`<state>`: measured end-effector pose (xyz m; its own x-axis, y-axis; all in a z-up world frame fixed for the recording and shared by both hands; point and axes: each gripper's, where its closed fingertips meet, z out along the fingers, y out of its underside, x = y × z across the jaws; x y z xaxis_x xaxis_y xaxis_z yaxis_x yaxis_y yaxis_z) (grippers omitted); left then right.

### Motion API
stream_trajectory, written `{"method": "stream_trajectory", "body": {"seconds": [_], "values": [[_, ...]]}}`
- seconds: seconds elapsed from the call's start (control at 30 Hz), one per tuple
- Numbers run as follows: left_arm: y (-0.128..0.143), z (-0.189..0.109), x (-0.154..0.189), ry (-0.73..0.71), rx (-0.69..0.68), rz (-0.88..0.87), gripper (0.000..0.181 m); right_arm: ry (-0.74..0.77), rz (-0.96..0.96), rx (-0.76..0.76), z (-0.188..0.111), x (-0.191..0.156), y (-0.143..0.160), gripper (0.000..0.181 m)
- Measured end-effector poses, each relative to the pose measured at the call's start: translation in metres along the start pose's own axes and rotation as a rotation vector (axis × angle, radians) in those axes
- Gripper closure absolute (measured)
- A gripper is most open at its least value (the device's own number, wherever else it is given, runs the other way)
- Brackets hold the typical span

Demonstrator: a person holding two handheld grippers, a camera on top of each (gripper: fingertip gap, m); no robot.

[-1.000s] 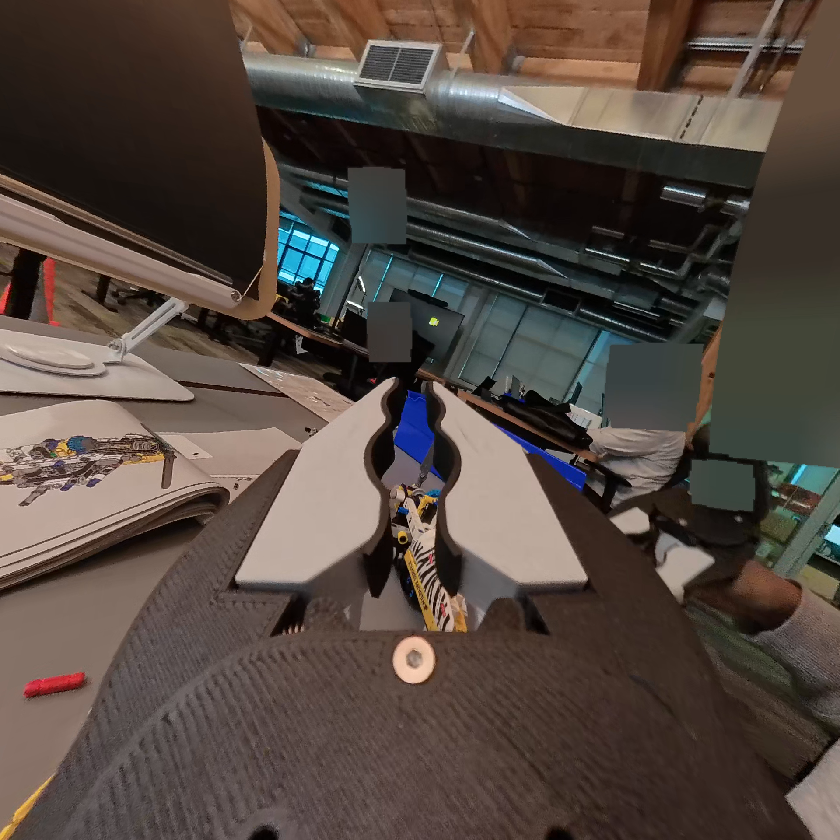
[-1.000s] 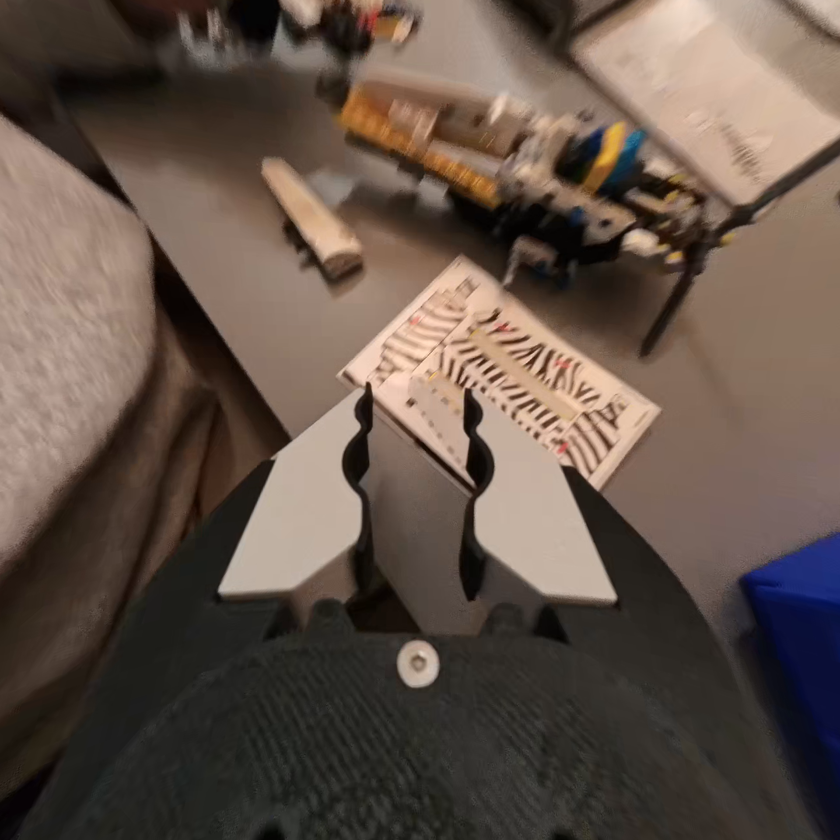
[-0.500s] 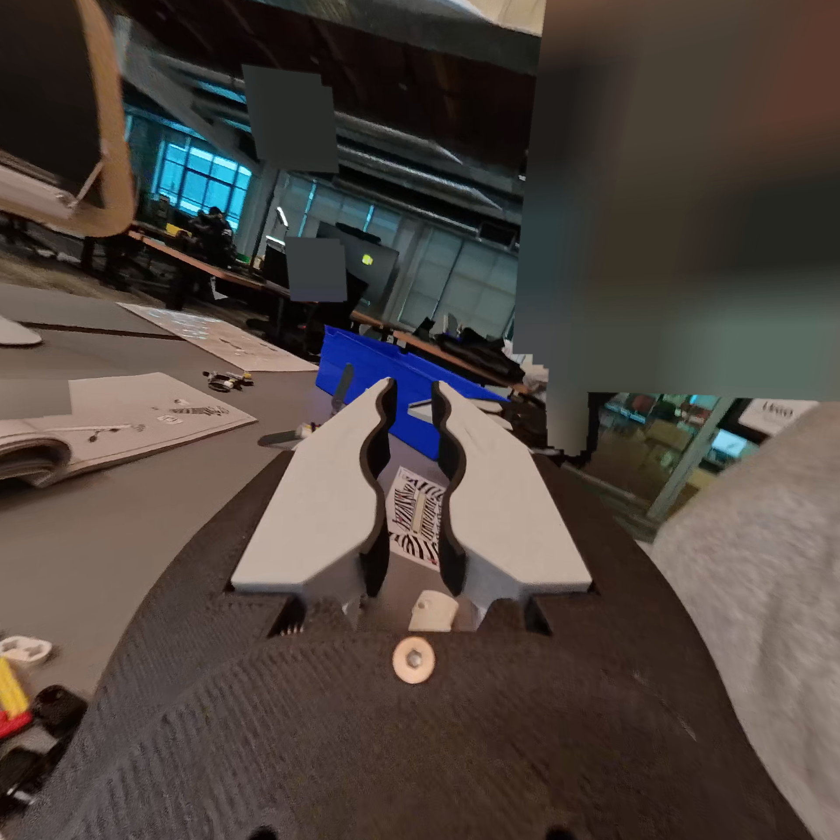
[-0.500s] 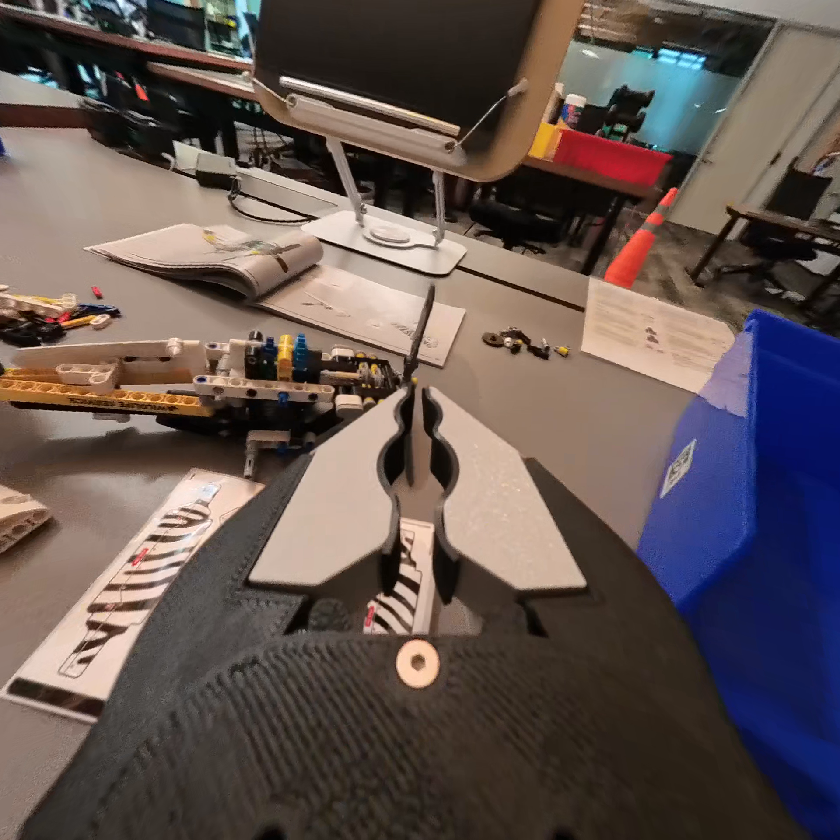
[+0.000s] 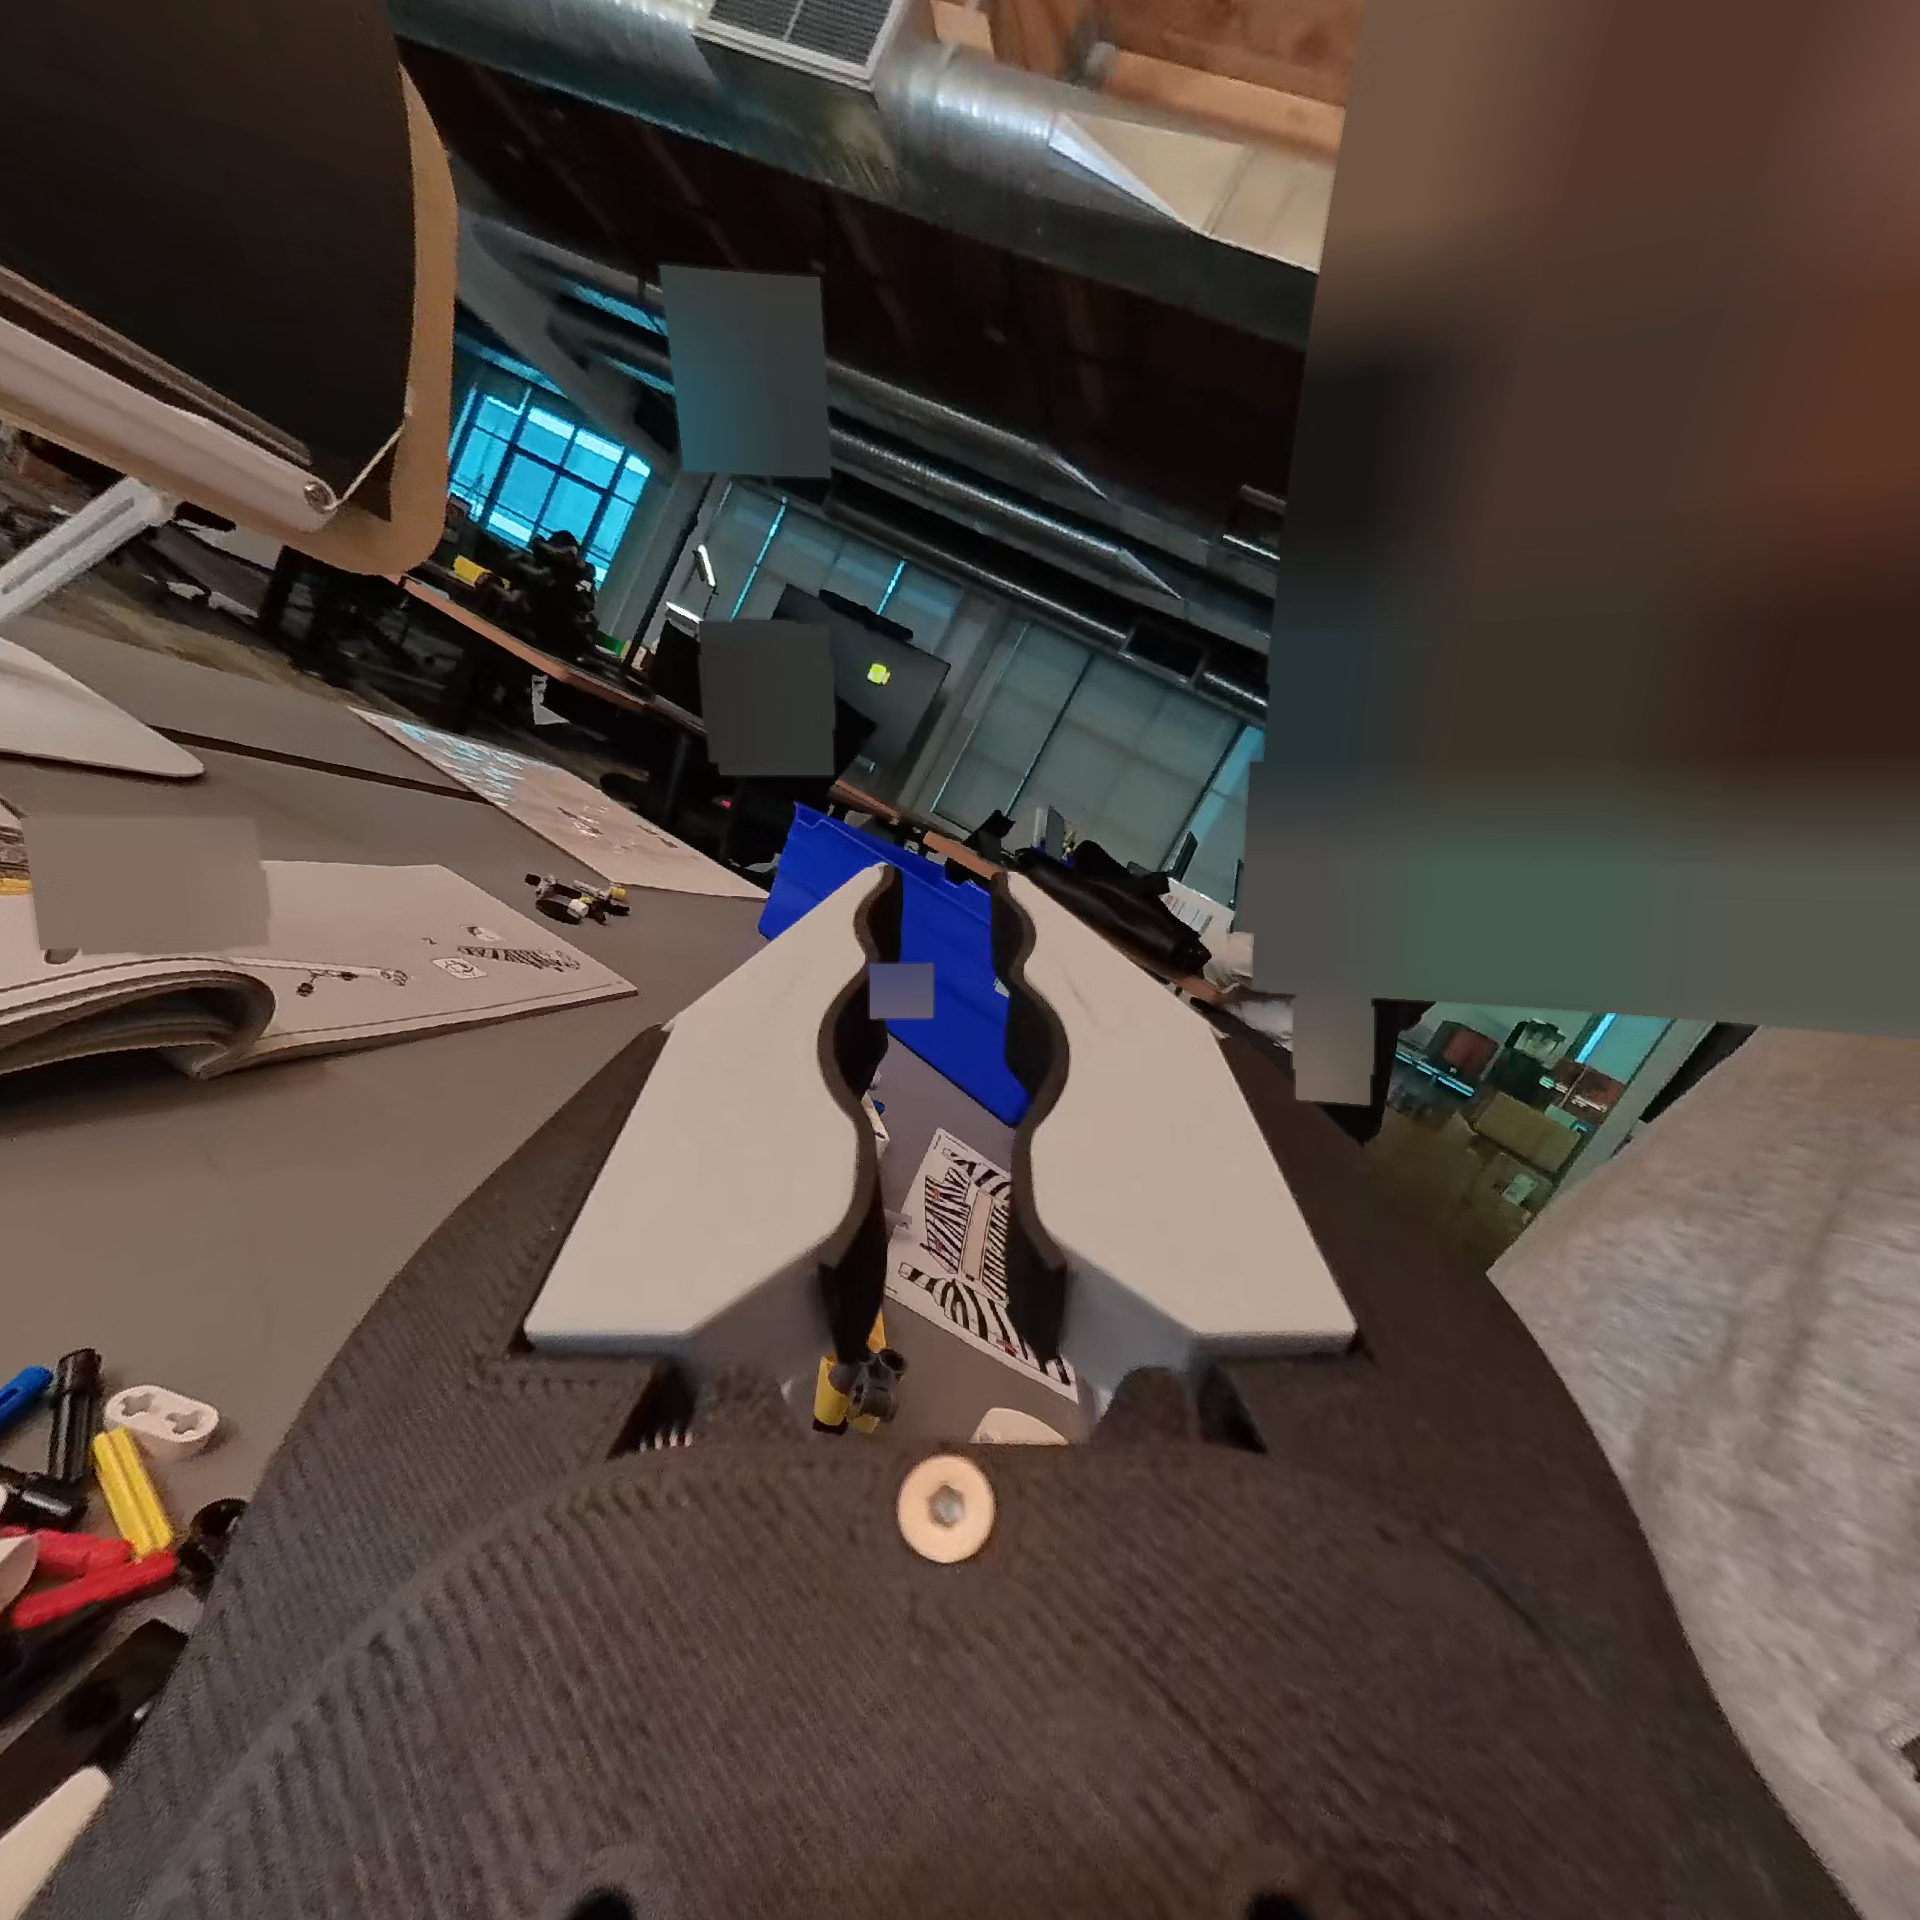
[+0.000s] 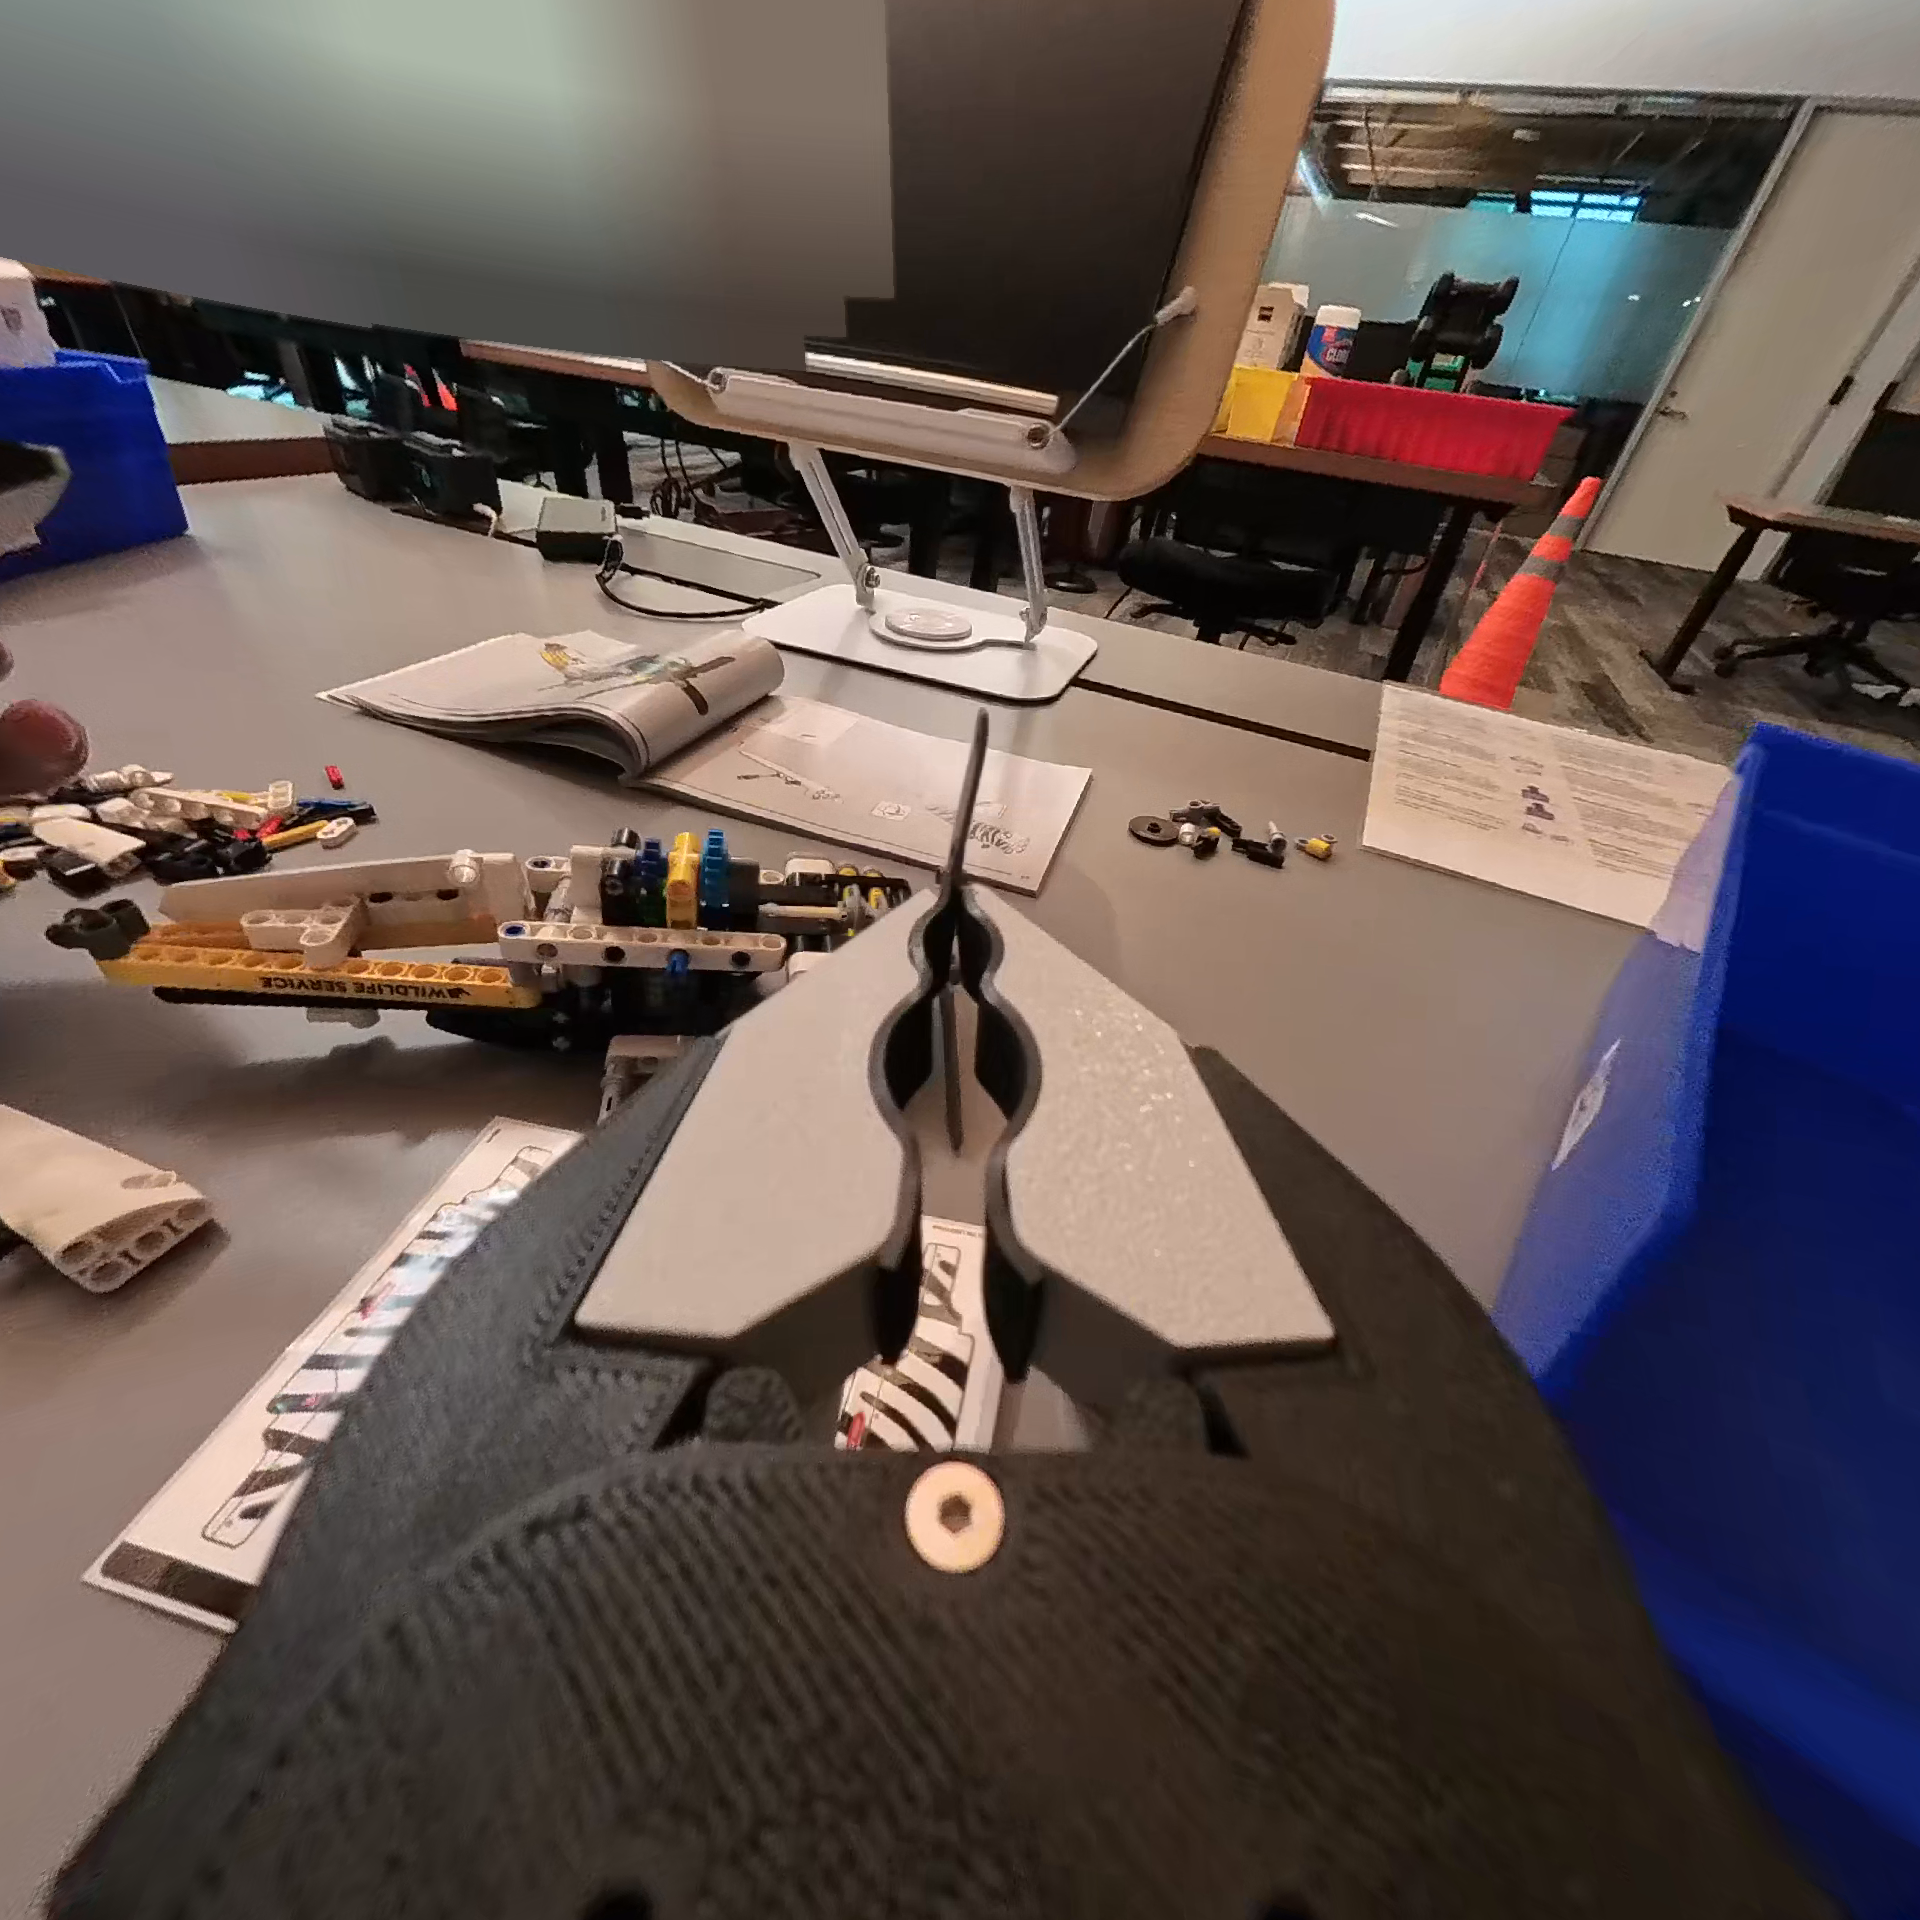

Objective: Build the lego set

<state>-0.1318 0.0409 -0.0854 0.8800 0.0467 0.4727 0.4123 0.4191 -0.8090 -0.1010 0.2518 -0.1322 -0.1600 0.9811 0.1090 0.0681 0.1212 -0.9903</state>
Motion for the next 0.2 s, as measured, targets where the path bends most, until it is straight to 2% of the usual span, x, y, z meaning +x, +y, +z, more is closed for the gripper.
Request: {"method": "stream_trajectory", "body": {"seconds": [0.2], "values": [[0.003,0.0039,0.0003,0.009,-0.012,-0.018,0.166,-0.005,-0.036,-0.007,0.0003,-0.0029,0.0014,0.181]]}}
